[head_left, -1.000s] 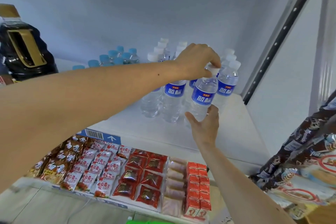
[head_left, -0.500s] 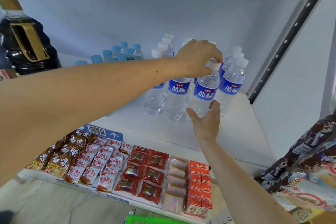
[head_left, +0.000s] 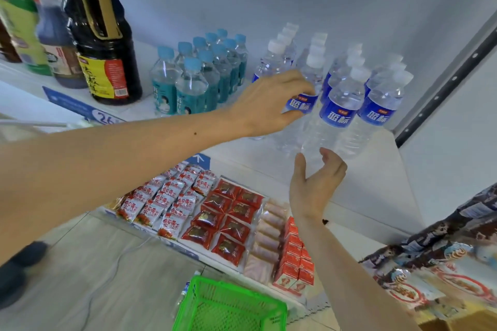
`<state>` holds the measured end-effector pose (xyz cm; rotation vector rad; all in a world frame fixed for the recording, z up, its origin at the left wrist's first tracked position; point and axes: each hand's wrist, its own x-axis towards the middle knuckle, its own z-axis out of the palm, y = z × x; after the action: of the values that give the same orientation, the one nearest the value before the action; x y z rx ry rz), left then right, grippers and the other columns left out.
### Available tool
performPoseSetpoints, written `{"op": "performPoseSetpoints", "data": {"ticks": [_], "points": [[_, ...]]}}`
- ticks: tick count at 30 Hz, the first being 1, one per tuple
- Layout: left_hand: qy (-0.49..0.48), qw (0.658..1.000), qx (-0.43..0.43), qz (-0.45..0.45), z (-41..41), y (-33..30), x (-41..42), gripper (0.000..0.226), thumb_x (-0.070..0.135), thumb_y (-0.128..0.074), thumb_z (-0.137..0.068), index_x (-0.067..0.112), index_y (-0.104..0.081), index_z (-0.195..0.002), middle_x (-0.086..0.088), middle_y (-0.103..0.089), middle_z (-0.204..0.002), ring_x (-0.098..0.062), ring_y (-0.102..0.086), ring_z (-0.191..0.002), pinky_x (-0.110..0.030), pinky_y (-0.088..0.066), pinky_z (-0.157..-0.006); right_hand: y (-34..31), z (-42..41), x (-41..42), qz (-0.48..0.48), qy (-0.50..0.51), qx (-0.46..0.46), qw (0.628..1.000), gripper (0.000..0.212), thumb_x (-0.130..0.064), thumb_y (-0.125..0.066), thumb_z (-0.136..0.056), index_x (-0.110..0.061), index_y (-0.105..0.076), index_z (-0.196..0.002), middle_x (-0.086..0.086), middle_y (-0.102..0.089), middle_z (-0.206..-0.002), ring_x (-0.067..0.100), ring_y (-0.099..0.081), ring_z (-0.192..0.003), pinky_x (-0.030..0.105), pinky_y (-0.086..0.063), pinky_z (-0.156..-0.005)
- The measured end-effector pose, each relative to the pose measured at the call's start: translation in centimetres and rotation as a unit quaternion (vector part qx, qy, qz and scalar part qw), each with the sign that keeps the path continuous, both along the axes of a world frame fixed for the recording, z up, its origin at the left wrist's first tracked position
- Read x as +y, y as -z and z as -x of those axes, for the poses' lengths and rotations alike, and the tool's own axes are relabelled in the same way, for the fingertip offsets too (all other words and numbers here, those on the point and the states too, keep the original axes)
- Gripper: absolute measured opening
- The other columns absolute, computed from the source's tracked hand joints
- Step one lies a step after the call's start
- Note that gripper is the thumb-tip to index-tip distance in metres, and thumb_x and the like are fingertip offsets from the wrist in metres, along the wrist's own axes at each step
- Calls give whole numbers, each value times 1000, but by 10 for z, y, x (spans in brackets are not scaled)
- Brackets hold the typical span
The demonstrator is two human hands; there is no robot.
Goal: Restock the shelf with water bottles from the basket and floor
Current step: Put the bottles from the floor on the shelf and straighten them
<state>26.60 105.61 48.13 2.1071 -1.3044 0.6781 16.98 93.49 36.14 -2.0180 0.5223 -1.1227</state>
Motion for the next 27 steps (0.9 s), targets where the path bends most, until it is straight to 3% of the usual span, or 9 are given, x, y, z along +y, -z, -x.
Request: {"op": "performPoseSetpoints", "data": {"ticks": [3,7,13,16,19,23,27], "points": [[-28,999,31,-14,5,24,39,37,24,-66,-81,14,-62,-116,-2,-61,-114,-17,-61,-92,-39,-52,-79,5,6,32,26,-50,-13,998,37,-20,-68,-87,-6,-51,-118,10,-52,-114,22,-50,-107,17,-35,-91],[-59,996,69,-27,9,50,101,34,28,-62,-83,16,-62,-114,-1,-59,-115,-16,-62,-91,-41,-52,-78,19,9,86,67,-126,-29,989,29,-21,-66,-88,-8,-54,-110,5,-54,-107,21,-54,-100,25,-41,-89],[-130,986,98,-30,15,106,216,27,24,-63,-85,18,-64,-112,3,-59,-114,-11,-63,-84,-40,-55,-67,76,8,180,42,-218,14,975,26,-29,-63,-87,-16,-54,-106,-6,-52,-102,20,-55,-96,30,-45,-88],[-135,985,98,-39,20,145,266,26,23,-61,-87,16,-64,-112,0,-60,-112,-15,-64,-87,-39,-54,-67,121,8,221,32,-239,46,969,25,-28,-64,-86,-12,-58,-104,0,-57,-99,18,-54,-93,28,-43,-86],[-145,981,112,-69,23,193,309,28,26,-59,-88,18,-65,-115,0,-61,-112,-16,-62,-97,-36,-54,-68,174,11,250,34,-252,96,962,22,-15,-69,-85,-5,-60,-102,4,-58,-97,16,-52,-92,28,-42,-84],[-158,963,187,-109,22,271,351,28,21,-61,-88,18,-64,-115,-1,-60,-112,-16,-63,-93,-38,-55,-63,256,12,268,30,-262,193,945,19,-10,-68,-86,-5,-60,-103,6,-59,-99,11,-48,-90,27,-42,-80],[-186,935,267,-143,20,359,371,25,14,-64,-86,14,-65,-111,-4,-61,-112,-19,-65,-87,-39,-55,-61,342,11,273,46,-247,269,930,17,-8,-68,-84,-4,-61,-99,6,-59,-96,16,-51,-88,37,-47,-76]]}}
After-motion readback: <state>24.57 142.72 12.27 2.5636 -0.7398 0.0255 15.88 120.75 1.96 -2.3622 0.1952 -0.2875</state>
